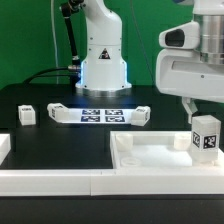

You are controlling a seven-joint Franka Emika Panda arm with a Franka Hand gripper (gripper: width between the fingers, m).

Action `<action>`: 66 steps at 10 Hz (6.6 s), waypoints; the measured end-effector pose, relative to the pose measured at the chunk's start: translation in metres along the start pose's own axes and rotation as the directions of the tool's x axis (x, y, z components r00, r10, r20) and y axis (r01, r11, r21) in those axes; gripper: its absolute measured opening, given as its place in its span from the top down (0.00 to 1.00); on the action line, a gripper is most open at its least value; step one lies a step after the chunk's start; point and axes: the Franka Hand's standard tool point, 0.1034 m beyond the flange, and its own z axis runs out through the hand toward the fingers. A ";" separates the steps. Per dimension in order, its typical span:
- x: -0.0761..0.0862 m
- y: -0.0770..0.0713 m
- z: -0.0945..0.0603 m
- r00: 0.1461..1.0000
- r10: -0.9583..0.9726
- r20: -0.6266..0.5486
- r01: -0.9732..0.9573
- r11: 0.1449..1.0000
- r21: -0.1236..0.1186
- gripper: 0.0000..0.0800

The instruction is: Assemble square table

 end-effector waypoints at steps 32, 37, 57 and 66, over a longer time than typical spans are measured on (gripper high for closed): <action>0.009 0.016 0.003 0.998 0.000 -0.059 0.006 0.994 0.108 0.19; 0.017 0.021 -0.001 0.874 -0.472 -0.118 0.477 0.879 0.021 0.21; 0.013 0.013 0.004 0.876 0.478 -0.063 -0.469 0.875 0.121 0.20; 0.007 0.009 0.007 0.938 -0.308 -0.161 0.303 0.952 -0.053 0.19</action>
Offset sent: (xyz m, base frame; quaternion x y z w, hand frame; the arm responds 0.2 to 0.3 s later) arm 0.0003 -0.0122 -0.0053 0.0220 0.0227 -0.1770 0.9837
